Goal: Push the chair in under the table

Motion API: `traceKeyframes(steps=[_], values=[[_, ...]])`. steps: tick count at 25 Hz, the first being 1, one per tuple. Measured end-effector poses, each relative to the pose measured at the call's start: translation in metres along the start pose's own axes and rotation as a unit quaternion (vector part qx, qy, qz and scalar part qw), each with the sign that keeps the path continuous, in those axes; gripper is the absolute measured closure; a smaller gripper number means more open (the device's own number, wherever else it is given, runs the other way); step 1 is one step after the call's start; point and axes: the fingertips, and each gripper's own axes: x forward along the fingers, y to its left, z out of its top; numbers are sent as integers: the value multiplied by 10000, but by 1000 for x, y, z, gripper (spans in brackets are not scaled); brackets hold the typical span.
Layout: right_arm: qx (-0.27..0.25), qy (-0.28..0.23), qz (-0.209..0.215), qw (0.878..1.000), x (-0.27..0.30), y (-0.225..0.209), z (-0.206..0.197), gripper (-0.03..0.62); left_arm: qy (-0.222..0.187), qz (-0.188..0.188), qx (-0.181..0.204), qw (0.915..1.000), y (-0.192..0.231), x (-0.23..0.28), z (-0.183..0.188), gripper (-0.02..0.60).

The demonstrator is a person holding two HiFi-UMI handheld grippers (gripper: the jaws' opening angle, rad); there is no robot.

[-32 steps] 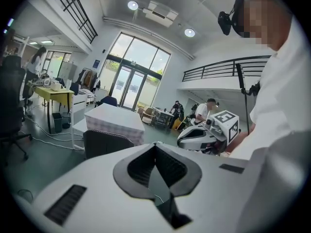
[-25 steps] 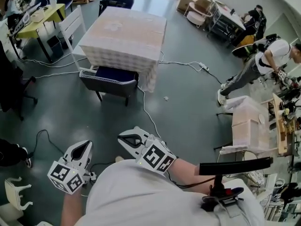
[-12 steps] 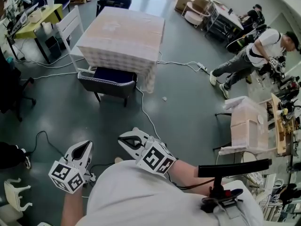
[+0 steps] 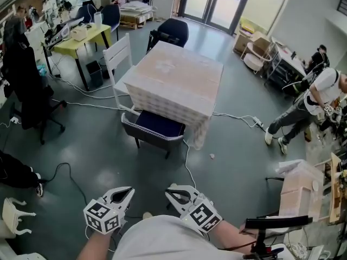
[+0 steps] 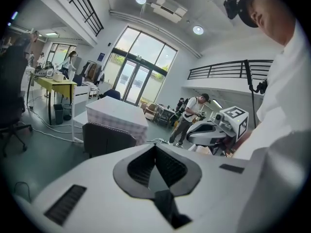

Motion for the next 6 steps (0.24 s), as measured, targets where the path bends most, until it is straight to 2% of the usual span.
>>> traceKeyframes(steps=[6], values=[[185, 46, -288, 9994, -11, -60, -12, 580, 246, -103, -28, 9996, 11, 57, 17, 571]])
